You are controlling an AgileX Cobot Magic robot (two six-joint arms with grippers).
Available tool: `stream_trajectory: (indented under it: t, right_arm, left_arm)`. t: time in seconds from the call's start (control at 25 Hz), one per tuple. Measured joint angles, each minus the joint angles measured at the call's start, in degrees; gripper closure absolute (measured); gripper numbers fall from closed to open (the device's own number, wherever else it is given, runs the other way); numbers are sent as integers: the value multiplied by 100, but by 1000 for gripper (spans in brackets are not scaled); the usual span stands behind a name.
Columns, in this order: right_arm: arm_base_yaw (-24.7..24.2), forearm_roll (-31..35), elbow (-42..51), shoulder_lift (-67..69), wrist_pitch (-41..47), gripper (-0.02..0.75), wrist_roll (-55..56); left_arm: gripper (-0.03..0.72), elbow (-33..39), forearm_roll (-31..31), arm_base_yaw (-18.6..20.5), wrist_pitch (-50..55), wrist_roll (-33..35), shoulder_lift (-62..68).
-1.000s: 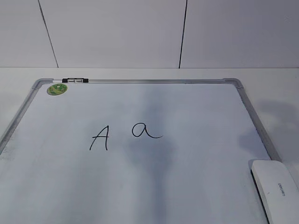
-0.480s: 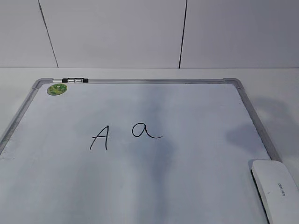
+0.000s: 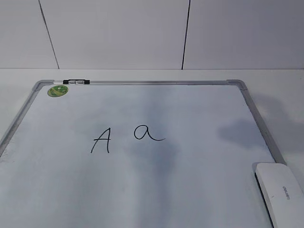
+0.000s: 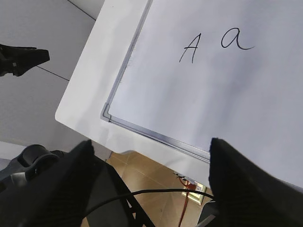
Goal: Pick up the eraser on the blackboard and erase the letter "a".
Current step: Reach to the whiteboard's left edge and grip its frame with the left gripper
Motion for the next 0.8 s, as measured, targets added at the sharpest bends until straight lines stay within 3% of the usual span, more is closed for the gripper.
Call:
stream_trajectory:
  t: [0.28,0.48,0.8]
  right_arm:
    - [0,-64,-13,282,-19,160,-274]
    - [0,-1117,-13,636,-42,160,-372]
    - [217,-2119,-13,959,-55,175,-371]
  left_arm:
    - [137,-8,-12,0,-79,0,48]
    - [138,-8,-133,0,-79,0,348]
    - [138,-35,-147,0,-8,0,737]
